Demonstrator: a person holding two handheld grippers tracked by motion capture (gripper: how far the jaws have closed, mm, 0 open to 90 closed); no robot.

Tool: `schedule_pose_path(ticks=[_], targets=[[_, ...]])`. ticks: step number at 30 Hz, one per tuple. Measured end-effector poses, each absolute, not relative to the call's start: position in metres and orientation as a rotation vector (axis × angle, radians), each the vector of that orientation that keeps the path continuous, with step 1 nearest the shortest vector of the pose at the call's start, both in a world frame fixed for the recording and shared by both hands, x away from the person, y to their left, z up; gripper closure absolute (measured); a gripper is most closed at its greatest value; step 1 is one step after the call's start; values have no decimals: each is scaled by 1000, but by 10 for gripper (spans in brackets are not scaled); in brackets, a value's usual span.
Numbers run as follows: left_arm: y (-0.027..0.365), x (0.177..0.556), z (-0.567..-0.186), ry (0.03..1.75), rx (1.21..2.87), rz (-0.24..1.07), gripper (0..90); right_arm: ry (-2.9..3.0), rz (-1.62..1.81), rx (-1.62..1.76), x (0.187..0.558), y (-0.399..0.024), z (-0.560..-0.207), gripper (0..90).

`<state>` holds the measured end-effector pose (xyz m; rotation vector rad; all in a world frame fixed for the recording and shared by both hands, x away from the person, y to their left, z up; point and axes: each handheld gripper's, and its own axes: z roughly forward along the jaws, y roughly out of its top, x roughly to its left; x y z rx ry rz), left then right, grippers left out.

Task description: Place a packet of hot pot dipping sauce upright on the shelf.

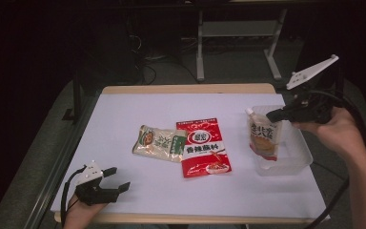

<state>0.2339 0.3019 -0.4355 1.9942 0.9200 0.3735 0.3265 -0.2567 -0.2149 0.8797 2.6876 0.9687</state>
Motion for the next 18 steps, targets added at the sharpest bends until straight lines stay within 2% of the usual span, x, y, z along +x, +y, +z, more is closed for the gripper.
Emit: schedule_pose_path(ticks=[18], targets=[[302, 235, -438, 945, 1988, 380, 218, 2658, 1016, 915, 298, -306, -219, 900]])
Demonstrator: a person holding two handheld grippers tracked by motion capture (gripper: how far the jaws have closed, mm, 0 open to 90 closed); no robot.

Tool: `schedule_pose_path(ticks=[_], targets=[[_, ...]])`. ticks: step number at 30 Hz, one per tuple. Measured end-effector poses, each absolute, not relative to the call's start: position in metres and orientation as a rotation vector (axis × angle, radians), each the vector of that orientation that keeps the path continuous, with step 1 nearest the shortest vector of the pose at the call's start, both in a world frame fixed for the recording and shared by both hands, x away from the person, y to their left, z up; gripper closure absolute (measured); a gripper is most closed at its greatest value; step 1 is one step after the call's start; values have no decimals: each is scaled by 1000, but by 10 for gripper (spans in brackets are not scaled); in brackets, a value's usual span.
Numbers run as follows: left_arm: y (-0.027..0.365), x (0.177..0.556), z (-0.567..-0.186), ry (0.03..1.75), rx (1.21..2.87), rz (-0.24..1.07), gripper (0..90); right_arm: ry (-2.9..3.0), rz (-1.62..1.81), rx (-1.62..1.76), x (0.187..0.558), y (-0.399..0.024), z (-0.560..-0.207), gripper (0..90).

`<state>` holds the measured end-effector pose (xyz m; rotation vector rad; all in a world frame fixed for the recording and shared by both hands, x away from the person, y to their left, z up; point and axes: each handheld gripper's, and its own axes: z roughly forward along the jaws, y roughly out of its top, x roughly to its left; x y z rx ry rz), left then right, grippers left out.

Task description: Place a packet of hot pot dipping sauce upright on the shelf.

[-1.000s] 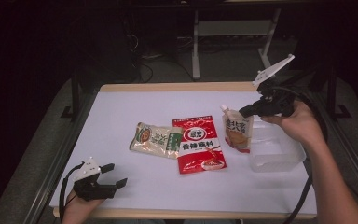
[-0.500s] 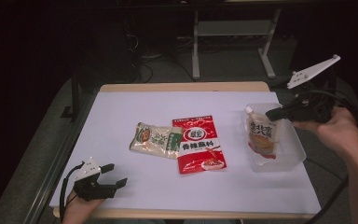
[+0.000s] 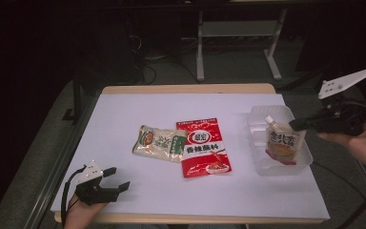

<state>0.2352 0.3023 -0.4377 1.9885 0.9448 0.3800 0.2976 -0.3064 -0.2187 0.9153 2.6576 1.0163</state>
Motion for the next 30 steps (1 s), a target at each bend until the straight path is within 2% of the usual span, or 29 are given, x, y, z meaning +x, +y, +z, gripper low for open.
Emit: schedule_pose_path(ticks=[13, 22, 30], targets=[[302, 236, -439, 959, 1987, 372, 218, 2602, 1060, 1032, 291, -354, -231, 900], [301, 237, -440, 960, 1988, 372, 218, 2625, 1037, 1001, 289, -350, -229, 900], [302, 236, -440, 964, 1982, 371, 218, 2604, 1044, 1037, 293, -364, -235, 900]])
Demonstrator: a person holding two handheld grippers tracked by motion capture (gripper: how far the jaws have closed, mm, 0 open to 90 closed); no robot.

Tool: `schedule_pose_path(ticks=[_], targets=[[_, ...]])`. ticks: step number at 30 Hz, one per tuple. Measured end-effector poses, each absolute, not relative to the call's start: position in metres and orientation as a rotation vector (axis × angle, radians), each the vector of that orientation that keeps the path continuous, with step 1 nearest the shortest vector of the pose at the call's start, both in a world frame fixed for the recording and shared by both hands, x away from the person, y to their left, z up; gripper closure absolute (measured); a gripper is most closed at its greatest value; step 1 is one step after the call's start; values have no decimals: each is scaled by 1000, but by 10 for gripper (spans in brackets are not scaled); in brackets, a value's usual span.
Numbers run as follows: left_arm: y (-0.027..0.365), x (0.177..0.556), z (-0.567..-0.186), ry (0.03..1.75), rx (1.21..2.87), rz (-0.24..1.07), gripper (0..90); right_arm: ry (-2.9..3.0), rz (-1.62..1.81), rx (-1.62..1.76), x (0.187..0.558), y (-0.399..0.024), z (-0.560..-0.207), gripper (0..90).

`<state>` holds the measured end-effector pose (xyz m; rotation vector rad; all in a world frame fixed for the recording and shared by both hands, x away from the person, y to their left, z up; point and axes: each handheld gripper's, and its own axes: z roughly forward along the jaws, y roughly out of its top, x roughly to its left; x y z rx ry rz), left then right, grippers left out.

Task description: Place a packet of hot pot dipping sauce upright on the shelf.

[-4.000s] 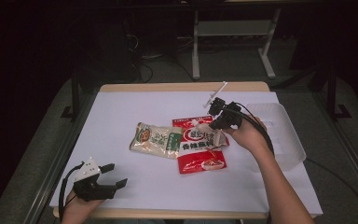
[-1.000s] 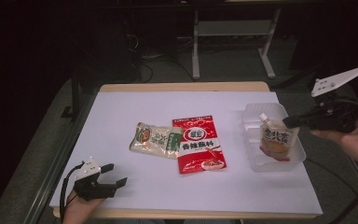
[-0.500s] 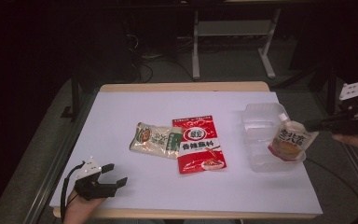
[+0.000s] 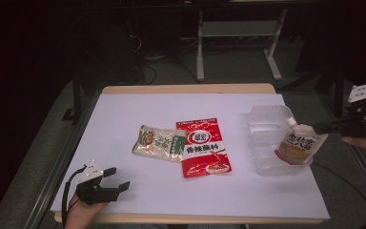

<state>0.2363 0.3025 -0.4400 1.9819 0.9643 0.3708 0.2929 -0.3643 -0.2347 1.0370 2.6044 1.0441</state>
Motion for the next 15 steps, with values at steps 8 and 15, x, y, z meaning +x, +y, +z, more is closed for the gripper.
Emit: schedule_pose_path(ticks=[8, 15], targets=[[301, 236, -441, 974, 1986, 368, 218, 2597, 1079, 1018, 292, -379, -246, 900], [300, 237, -441, 981, 1984, 380, 218, 2549, 1088, 1057, 288, -406, -255, 900]])
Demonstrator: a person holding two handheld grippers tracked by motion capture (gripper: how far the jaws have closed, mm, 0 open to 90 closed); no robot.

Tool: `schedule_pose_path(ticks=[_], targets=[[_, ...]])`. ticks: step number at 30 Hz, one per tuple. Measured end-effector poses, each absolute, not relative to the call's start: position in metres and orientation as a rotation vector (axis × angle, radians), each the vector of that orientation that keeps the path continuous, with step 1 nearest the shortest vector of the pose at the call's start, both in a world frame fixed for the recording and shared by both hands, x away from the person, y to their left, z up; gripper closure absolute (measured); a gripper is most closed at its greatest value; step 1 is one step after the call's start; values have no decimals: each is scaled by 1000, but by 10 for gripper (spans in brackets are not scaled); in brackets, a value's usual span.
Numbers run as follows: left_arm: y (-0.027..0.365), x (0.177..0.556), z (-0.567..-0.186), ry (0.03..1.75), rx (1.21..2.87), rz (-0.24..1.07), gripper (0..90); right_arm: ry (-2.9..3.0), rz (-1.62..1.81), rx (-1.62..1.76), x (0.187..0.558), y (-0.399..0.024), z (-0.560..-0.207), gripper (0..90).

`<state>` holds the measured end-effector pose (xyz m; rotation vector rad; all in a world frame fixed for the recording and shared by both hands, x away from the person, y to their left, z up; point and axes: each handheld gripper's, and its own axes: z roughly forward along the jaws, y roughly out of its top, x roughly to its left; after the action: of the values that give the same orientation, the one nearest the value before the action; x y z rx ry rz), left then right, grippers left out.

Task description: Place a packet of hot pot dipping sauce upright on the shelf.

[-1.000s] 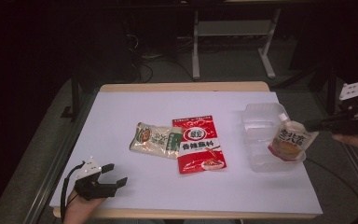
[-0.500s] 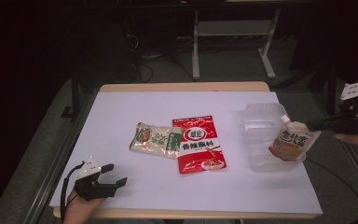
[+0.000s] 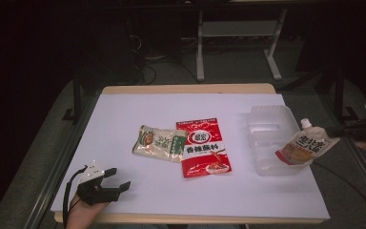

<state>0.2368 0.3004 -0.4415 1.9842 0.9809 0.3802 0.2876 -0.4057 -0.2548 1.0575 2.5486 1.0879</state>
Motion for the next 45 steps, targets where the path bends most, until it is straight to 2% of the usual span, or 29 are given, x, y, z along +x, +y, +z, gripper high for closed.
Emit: schedule_pose_path(ticks=[7, 16, 22, 30, 38, 42, 45], targets=[[300, 237, -442, 1005, 1977, 386, 218, 2530, 1192, 1032, 285, -427, -269, 900], [302, 236, -444, 1037, 1965, 391, 218, 2605, 1298, 783, 274, -425, -272, 900], [302, 237, -446, 1042, 1975, 392, 218, 2593, 1385, 776, 280, -434, -278, 900], [303, 238, -448, 1061, 1981, 388, 218, 2638, 1319, 569, 274, -402, -256, 900], [306, 237, -448, 1069, 1981, 393, 218, 2657, 1317, 507, 277, -393, -245, 900], [306, 238, -447, 1061, 1981, 394, 218, 2675, 1272, 584, 285, -390, -248, 900], [304, 237, -447, 1054, 1981, 398, 218, 2728, 1200, 647, 292, -385, -262, 900]])
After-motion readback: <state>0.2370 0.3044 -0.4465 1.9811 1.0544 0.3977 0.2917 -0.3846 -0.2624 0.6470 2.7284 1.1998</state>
